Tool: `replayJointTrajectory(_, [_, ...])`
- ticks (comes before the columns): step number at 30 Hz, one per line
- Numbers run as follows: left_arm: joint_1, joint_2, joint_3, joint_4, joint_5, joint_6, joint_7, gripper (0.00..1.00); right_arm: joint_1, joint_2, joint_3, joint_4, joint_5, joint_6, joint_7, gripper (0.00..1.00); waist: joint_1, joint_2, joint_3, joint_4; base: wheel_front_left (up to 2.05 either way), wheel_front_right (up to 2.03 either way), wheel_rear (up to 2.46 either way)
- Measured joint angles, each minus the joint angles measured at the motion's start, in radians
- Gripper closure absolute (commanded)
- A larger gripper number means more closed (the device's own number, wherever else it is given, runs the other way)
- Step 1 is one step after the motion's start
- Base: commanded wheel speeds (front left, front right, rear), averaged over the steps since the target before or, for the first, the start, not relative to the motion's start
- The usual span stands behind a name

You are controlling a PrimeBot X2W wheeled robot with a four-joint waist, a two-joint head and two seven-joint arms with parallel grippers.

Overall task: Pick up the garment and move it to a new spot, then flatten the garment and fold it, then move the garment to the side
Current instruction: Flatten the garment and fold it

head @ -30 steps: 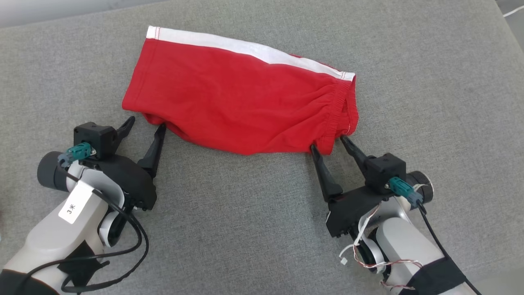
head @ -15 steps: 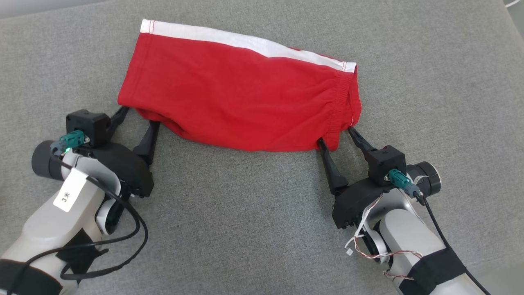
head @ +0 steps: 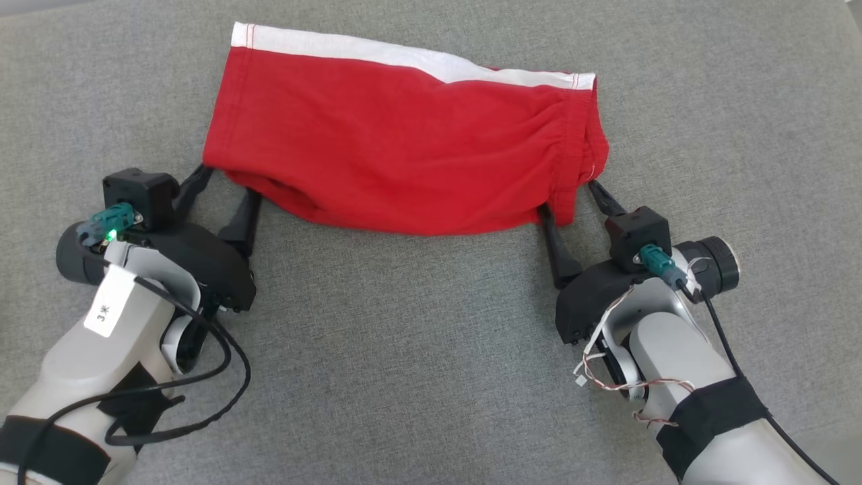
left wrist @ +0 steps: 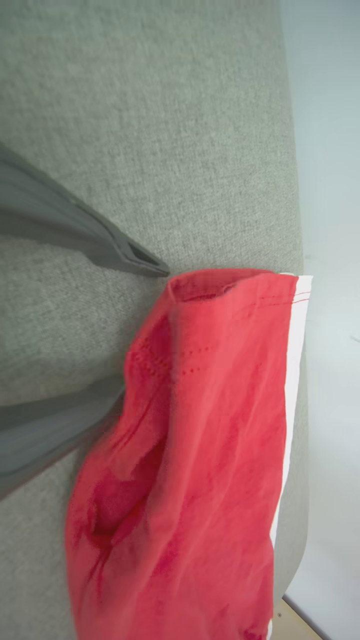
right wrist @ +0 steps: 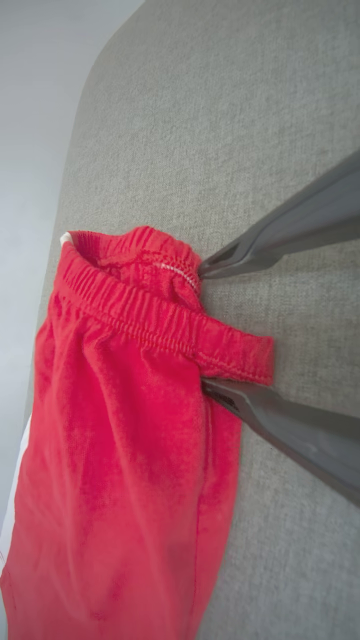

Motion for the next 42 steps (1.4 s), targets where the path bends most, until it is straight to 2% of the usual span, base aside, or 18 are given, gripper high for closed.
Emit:
replayJointTrajectory(1, [-0.002,-0.002,0.001,0.004,-0.005,-0.001,0.000,1.00,-0.003,0.001,-0.004,0.007,-0.001,0.000,0.005,0.63,0.0000,-0.0001,0.001,0.001,0.00,0.00,0.00])
replayJointTrajectory(2, [-0.003,-0.005,0.000,0.007,-0.009,-0.009,0.000,1.00,-0.006,0.004,-0.008,0.012,-0.001,0.000,0.005,0.89,-0.0001,0.0000,0.002,0.001,0.00,0.00,0.00])
replayJointTrajectory(3, [-0.003,-0.005,0.000,0.007,-0.009,-0.009,0.000,1.00,-0.006,0.004,-0.008,0.012,-0.001,0.000,0.005,1.00,-0.0001,0.0000,0.002,0.001,0.00,0.00,0.00])
replayJointTrajectory(18, [0.007,-0.041,0.001,0.077,-0.024,-0.043,-0.004,1.00,-0.018,0.013,-0.025,0.102,0.010,0.000,-0.044,1.00,0.0001,0.0001,-0.031,0.019,0.00,0.00,0.00])
replayJointTrajectory(32, [0.025,-0.071,-0.001,0.091,-0.019,-0.044,-0.003,1.00,-0.016,0.013,-0.031,0.156,0.030,0.002,-0.065,1.00,0.0001,0.0001,-0.063,0.033,0.00,0.00,0.00])
replayJointTrajectory(41, [0.070,-0.096,0.002,0.096,-0.017,-0.044,-0.002,1.00,-0.015,0.012,-0.033,0.200,0.037,0.018,-0.066,1.00,0.0001,0.0001,-0.108,0.057,0.00,0.00,0.00])
replayJointTrajectory(42, [0.070,-0.101,0.003,0.090,-0.017,-0.044,-0.002,0.63,-0.015,0.012,-0.032,0.202,0.037,0.018,-0.066,1.00,0.0001,0.0001,-0.112,0.060,0.00,0.00,0.00])
